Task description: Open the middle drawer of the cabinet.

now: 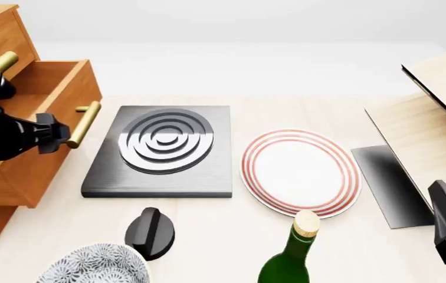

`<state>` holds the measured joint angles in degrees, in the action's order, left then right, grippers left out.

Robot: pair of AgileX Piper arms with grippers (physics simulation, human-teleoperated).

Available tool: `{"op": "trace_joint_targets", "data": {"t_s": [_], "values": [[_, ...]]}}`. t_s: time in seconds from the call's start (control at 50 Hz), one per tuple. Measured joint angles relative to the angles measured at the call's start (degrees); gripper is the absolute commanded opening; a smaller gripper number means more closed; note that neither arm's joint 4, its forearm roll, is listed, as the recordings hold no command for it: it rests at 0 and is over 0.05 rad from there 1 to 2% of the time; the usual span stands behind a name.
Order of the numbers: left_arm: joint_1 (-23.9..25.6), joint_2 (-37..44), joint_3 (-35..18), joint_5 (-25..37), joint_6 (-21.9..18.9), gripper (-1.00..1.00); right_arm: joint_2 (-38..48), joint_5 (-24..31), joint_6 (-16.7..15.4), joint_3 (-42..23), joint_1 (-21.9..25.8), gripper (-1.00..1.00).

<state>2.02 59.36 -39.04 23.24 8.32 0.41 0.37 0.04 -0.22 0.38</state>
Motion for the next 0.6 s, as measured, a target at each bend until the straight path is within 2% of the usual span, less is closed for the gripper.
{"op": "trace_joint_targets", "data": {"t_s": [0.6], "values": [[3.93,1.68,-0.21,-0.77,0.71,1.00,0.00,0.00,0.00,0.00,0.00,1.00]]}}
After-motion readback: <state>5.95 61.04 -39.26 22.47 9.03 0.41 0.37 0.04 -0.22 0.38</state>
